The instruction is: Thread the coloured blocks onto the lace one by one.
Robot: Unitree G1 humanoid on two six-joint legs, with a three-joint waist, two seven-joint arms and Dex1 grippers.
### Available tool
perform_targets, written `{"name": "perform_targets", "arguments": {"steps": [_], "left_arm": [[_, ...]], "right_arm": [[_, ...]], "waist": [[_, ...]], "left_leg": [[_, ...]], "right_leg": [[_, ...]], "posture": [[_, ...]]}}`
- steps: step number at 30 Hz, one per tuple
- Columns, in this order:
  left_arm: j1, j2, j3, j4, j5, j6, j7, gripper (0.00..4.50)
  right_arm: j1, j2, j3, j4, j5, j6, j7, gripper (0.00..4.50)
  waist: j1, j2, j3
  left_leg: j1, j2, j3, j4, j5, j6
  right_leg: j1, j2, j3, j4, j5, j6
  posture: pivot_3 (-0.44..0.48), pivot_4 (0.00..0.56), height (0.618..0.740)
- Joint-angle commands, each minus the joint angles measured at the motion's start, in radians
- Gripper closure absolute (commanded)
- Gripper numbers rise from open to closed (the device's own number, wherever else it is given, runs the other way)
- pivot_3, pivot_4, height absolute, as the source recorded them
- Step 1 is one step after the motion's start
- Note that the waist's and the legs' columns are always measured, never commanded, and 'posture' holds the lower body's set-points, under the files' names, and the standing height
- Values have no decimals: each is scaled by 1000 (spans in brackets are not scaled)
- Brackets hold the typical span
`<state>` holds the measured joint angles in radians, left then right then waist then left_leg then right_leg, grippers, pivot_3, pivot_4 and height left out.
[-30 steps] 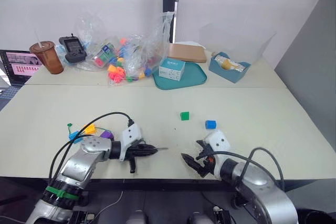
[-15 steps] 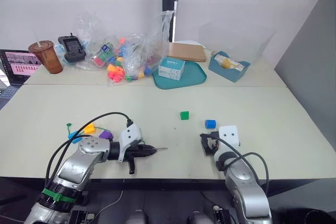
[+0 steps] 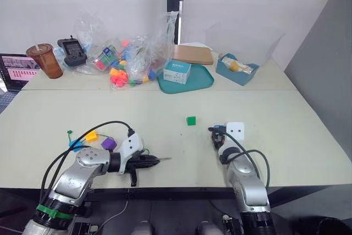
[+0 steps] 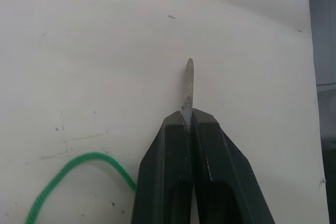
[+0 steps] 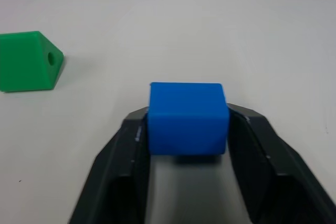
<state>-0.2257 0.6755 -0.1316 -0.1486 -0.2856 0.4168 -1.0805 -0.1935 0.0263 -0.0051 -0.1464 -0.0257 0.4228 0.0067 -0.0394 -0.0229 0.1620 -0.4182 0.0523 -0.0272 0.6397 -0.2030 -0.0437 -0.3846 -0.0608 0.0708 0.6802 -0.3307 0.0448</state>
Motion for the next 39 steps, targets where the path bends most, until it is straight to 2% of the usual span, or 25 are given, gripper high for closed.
{"name": "perform_targets", "arguments": {"steps": [1,3,6,9,11,19,25,31,33,39], "left_arm": [[7,9,25,-25,-14,-20,2,4500],[9,7,24,-23,-14,-25,4,4500],[11,4,23,-19,-12,-31,6,4500],[-8,4,28,0,-17,-33,3,4500],[-19,5,31,11,-18,-33,1,4500],[13,21,21,-24,-33,-15,-11,4500],[21,5,4,-37,-33,-10,3,4500],[23,-11,-4,-25,-28,-25,10,4500],[19,-16,-5,-18,-27,-29,11,4500],[14,-25,-8,-2,-24,-42,12,4500]], "right_arm": [[40,3,46,-52,-6,-11,10,3314],[59,2,65,-91,-8,-19,14,3314],[143,5,145,-249,-8,27,29,3314],[322,7,330,-466,-1,111,24,3314],[393,8,408,-514,-5,128,10,3314],[431,29,492,-474,-11,156,-41,3314],[358,43,484,-401,12,178,-34,3314],[349,14,482,-404,22,215,-19,3314],[349,8,462,-419,23,210,-18,2227],[326,-42,408,-529,61,237,52,259]], "waist": [[-1,0,0],[-2,0,0],[-2,0,0],[-2,0,0],[1,0,0],[-1,0,0],[-3,0,0],[-6,-1,-1],[-6,-1,-1],[-3,-1,-1]], "left_leg": [[0,0,0,0,0,0],[0,0,0,0,0,0],[-2,0,0,0,0,0],[-4,0,0,0,0,0],[-5,0,-1,0,0,0],[-4,0,-1,2,0,0],[-4,0,-1,2,0,0],[-4,1,-1,2,0,0],[-4,1,-1,2,0,0],[-4,0,-1,2,0,0]], "right_leg": [[0,0,0,0,0,0],[0,0,0,0,0,0],[-2,0,0,0,0,0],[-3,0,0,0,0,0],[-4,0,-1,0,0,0],[-3,0,-1,0,0,0],[-3,0,-1,0,0,0],[-3,1,-1,0,0,0],[-3,1,-1,1,0,0],[-3,0,-1,0,0,0]], "posture": [[0,150,740],[0,150,740],[0,150,740],[0,150,740],[0,150,740],[0,150,740],[0,150,740],[0,150,740],[0,150,740],[0,150,740]]}}
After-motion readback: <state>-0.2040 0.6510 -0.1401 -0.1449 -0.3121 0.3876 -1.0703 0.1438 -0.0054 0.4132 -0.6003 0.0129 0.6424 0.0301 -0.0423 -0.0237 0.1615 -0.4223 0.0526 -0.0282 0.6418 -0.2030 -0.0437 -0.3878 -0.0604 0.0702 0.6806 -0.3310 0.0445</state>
